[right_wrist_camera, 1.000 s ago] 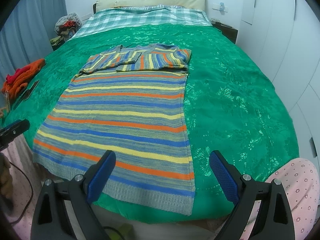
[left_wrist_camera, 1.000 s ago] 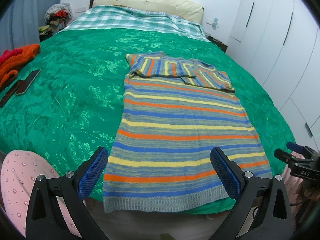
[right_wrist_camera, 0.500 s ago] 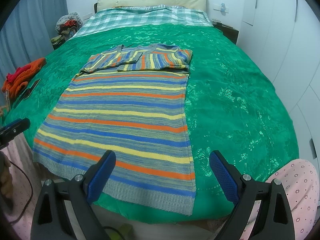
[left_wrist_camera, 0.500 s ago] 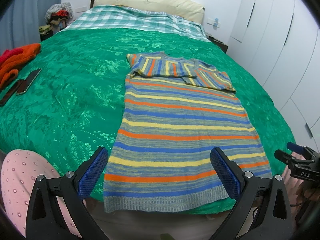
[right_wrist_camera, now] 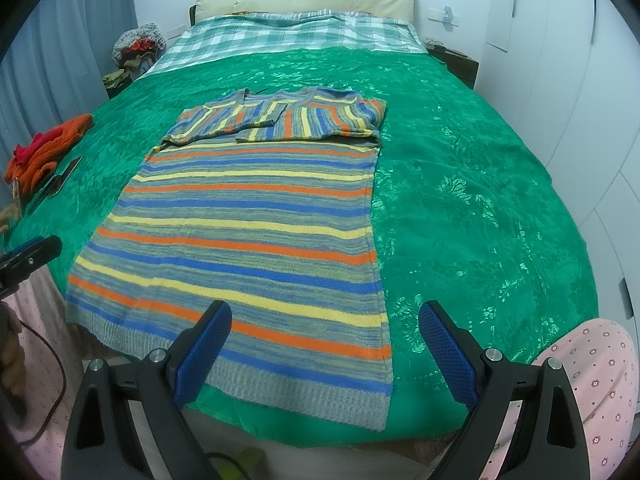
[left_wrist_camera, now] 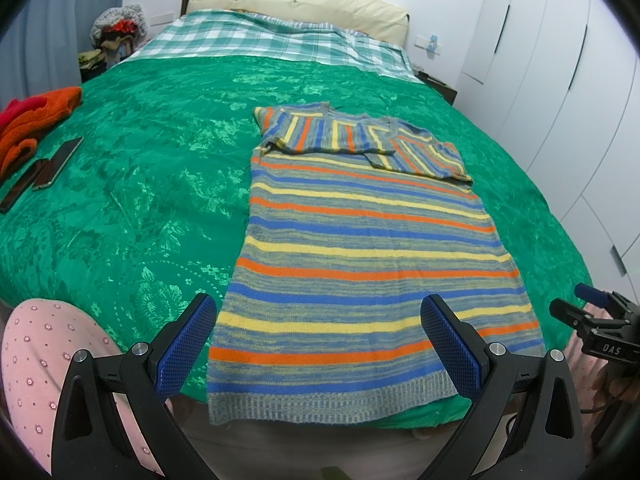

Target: Fold small clothes

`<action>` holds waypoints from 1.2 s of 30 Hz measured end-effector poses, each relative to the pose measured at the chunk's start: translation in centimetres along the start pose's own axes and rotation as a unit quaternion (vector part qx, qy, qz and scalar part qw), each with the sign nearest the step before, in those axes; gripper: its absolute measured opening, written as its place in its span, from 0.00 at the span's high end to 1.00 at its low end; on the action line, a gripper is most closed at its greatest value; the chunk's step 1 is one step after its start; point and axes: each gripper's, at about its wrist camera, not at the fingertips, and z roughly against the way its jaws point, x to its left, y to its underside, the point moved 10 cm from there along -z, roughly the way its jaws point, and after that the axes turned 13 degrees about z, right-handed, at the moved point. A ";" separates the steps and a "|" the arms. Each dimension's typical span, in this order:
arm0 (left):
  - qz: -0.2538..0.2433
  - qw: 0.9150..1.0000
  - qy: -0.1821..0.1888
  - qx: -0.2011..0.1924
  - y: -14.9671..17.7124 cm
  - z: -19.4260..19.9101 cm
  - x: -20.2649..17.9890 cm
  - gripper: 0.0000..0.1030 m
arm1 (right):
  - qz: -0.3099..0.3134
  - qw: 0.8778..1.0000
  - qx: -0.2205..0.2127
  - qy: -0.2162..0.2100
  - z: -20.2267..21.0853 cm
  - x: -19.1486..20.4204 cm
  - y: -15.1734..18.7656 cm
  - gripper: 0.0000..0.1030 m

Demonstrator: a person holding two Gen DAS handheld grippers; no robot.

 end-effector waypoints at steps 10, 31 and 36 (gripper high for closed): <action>0.000 1.000 -0.001 0.000 0.0 0.0 0.0 0.01 | 0.003 1.000 0.000 -0.001 0.0 0.1 0.0 0.09; 0.000 1.000 -0.001 0.000 0.1 0.0 0.1 0.01 | 0.004 1.000 0.000 -0.001 0.1 0.2 0.0 0.09; 0.000 1.000 -0.001 -0.001 0.0 0.1 0.3 0.01 | 0.005 1.000 -0.001 -0.001 0.2 0.4 -0.1 0.09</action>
